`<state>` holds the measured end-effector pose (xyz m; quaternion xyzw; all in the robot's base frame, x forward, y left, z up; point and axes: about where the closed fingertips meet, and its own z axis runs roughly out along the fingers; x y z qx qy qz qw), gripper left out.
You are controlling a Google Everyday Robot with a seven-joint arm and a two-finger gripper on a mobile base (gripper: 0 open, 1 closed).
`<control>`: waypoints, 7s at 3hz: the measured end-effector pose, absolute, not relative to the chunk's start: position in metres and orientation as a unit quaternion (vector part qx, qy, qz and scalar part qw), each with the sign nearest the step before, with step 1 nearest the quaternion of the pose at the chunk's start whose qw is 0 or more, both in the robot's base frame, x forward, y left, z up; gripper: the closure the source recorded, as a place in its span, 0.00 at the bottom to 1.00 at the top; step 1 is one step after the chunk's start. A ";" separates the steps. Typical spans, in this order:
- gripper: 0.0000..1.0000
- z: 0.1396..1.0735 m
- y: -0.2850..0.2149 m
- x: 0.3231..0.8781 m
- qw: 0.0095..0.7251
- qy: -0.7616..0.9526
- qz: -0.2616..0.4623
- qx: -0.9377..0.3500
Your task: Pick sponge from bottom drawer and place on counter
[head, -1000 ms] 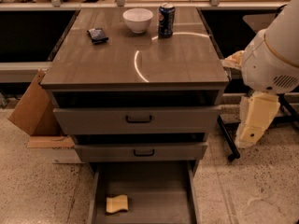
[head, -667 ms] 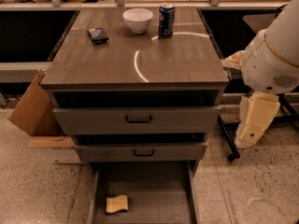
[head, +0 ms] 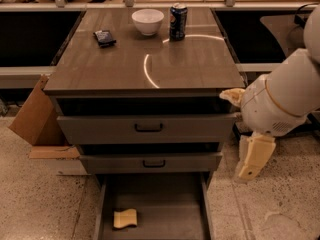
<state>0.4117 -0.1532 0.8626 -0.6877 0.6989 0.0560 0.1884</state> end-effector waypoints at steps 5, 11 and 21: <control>0.00 0.728 -0.114 0.418 0.219 0.627 0.110 -0.739; 0.00 0.540 -0.032 0.412 0.227 0.567 0.196 -0.767; 0.00 0.261 0.068 0.473 0.295 0.574 0.287 -0.708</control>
Offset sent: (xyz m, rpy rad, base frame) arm -0.0060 0.0123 -0.0475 0.0819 0.0159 0.0495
